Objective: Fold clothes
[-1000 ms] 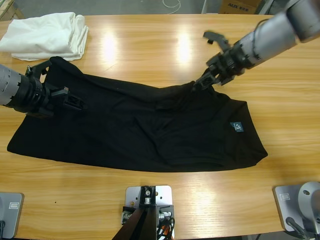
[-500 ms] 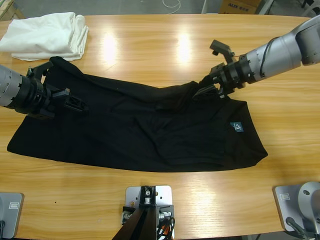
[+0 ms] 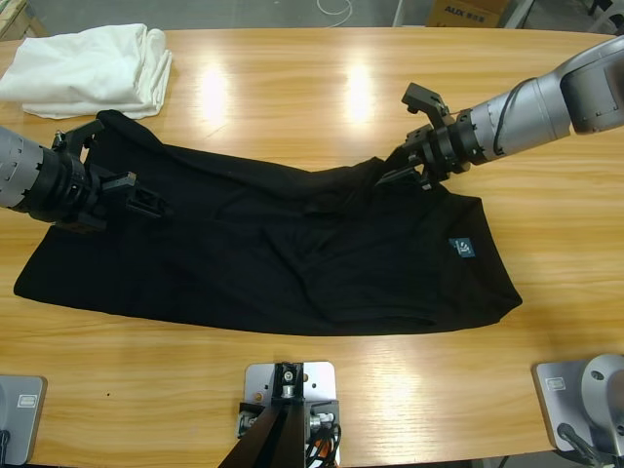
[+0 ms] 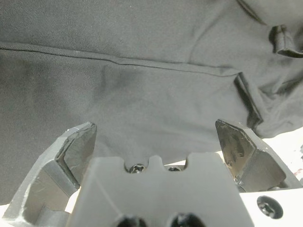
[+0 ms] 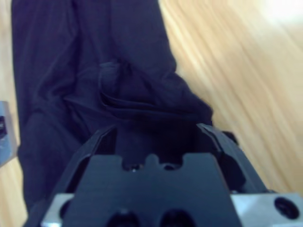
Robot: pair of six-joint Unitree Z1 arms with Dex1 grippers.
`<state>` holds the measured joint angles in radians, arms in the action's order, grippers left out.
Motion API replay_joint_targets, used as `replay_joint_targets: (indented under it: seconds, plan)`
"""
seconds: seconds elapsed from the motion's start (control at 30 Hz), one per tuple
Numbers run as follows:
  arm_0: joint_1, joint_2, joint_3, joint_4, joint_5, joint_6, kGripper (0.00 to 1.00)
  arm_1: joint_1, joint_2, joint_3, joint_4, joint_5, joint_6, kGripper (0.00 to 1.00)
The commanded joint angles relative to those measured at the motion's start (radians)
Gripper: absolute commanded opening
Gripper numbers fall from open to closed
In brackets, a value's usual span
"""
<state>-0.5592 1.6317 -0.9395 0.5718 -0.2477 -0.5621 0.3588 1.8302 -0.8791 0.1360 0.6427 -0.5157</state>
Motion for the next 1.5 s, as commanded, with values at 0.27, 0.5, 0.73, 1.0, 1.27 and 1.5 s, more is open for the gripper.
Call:
replay_joint_targets:
  seconds: [0.27,0.5,0.73,1.0,1.27,1.5]
  plan:
    - [-0.008,0.050,0.021,-0.009,-0.012,-0.013,0.982,0.025,0.025,0.038,-0.029,-0.012,-0.023,0.422]
    - [-0.009,0.050,0.023,-0.009,-0.012,-0.013,0.982,0.047,0.043,0.046,-0.027,-0.008,-0.021,0.399]
    - [-0.010,0.049,0.025,-0.009,-0.012,-0.013,0.982,0.044,0.008,0.039,-0.007,-0.005,-0.014,0.000]
    - [-0.010,0.050,0.026,-0.009,-0.012,-0.013,0.982,0.036,0.009,0.026,0.026,-0.012,-0.013,0.000]
    - [-0.013,0.050,0.025,-0.009,-0.012,-0.013,0.982,-0.028,-0.023,-0.171,0.107,-0.011,0.043,0.000]
    - [-0.016,0.036,0.036,-0.008,-0.012,-0.015,0.982,-0.116,0.164,-0.423,0.125,-0.019,0.095,0.000]
